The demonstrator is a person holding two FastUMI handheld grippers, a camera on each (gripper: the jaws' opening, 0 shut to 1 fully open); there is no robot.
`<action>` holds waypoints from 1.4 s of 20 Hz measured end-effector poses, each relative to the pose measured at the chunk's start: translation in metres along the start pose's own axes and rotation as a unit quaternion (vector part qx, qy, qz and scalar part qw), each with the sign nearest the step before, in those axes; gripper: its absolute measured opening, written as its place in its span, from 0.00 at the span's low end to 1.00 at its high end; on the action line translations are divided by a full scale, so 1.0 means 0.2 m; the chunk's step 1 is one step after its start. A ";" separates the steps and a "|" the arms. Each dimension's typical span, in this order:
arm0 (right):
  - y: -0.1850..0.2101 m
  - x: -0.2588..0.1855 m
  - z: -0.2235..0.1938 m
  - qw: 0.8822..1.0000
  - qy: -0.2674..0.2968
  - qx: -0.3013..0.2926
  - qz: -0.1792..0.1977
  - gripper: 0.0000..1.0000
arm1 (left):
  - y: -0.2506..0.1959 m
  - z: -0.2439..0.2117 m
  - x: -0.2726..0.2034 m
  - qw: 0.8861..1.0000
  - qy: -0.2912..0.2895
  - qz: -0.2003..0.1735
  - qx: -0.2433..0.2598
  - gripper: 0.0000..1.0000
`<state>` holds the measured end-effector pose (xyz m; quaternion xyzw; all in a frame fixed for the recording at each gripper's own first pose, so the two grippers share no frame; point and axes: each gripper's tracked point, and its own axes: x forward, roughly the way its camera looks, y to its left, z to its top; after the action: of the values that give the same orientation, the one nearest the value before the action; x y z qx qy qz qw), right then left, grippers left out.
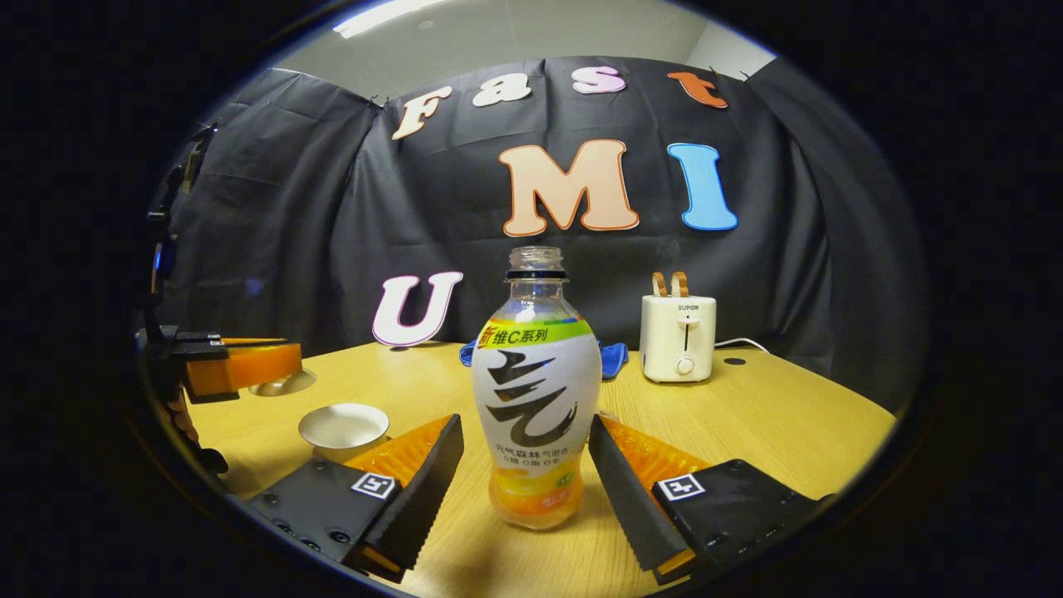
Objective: Open the teacup lid with one hand, grasp the water bottle and pour water into the teacup with the other hand; after pouring, place the water bottle on the coaster and then close the teacup lid.
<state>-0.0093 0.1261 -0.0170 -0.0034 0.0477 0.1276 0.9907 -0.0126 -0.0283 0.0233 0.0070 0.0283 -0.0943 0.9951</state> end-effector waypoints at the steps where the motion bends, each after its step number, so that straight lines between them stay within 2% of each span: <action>1: 0.00 0.01 0.00 1.000 0.002 0.000 0.001 0.98 | 0.01 0.00 0.00 1.000 -0.001 0.001 0.000 0.22; 4: 0.00 0.03 -0.01 1.000 0.005 -0.003 0.000 0.92 | 0.02 0.01 -0.01 1.000 -0.002 0.004 -0.001 0.22; 6: 0.00 0.02 -0.01 1.000 0.007 -0.007 0.001 0.77 | 0.03 0.00 -0.01 1.000 -0.003 0.005 -0.003 0.22; 8: 0.00 0.03 0.00 1.000 0.008 -0.021 0.002 0.77 | 0.04 0.00 -0.01 1.000 -0.002 0.007 -0.006 0.22; 9: 0.01 0.05 -0.01 0.999 0.008 -0.032 0.005 0.72 | 0.05 0.00 -0.01 1.000 -0.002 0.008 -0.007 0.22; 11: 0.02 0.05 0.01 0.998 0.005 -0.067 0.008 0.71 | 0.07 0.00 -0.02 1.000 -0.003 0.013 -0.009 0.22; 16: 0.10 0.06 0.04 0.987 -0.018 -0.158 0.021 0.72 | 0.17 -0.02 -0.04 0.999 0.003 0.028 -0.018 0.22; 24: 0.21 0.10 0.04 0.948 -0.043 -0.314 0.033 0.71 | 0.35 -0.06 -0.13 0.998 0.005 0.056 -0.026 0.22; 28: 0.21 0.13 0.00 0.916 -0.045 -0.397 0.025 0.71 | 0.42 -0.10 -0.17 0.997 0.008 0.068 -0.029 0.22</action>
<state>0.0046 0.1735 -0.0182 -0.3893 -0.0519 0.1608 0.9055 -0.0308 0.0618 0.0062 -0.0189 0.0382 -0.0259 0.9988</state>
